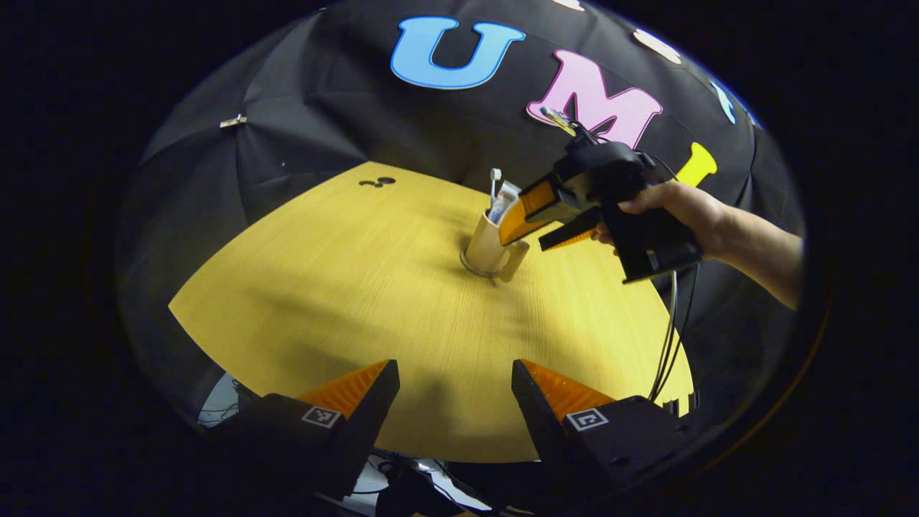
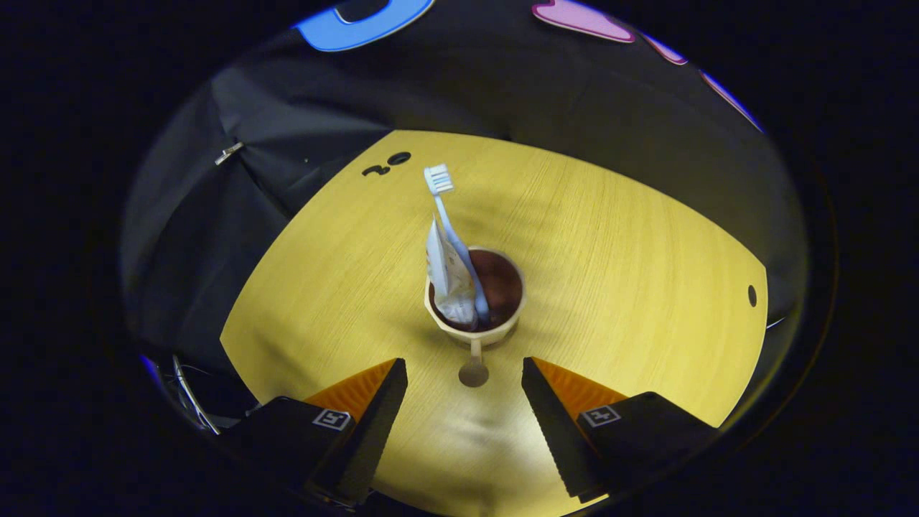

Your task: Put the toothbrush and toothpaste on the desktop into the cup, then pick up the cup and place it on the coaster on the desktop.

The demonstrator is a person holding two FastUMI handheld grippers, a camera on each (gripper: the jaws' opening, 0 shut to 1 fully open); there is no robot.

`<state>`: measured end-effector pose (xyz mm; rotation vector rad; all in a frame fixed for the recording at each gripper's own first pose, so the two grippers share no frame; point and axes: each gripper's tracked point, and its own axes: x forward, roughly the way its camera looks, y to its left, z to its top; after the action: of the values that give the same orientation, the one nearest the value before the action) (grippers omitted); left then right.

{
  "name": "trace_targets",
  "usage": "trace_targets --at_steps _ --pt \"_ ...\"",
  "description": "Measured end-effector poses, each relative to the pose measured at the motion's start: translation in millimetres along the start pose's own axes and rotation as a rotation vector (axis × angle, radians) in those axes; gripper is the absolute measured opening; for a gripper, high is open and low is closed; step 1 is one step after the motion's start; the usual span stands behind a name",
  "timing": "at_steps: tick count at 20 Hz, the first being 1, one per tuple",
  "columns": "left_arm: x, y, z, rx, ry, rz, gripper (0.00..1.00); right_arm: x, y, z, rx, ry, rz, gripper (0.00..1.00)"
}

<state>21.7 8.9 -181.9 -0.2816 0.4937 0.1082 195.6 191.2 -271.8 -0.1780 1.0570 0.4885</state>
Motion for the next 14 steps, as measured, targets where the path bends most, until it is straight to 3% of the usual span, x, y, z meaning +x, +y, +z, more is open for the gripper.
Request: trace_targets --at_steps 5,8,12,14 --pt "1.0 -13.4 42.3 0.054 -0.111 -0.001 0.98 -62.5 -20.2 9.8 0.025 -0.178 -0.033 0.99" --pt "1.4 -27.9 65.0 0.069 -0.169 -0.032 0.98 -107.3 -25.1 16.6 0.096 -0.313 -0.007 0.99" --pt "-3.0 -45.7 98.5 0.106 -0.27 -0.063 0.98 -165.7 -65.4 10.3 0.152 -0.495 -0.112 0.99" --pt "-3.5 -55.4 109.5 0.137 -0.296 -0.074 0.98 -181.6 -77.6 -11.4 0.169 -0.516 -0.15 0.99"
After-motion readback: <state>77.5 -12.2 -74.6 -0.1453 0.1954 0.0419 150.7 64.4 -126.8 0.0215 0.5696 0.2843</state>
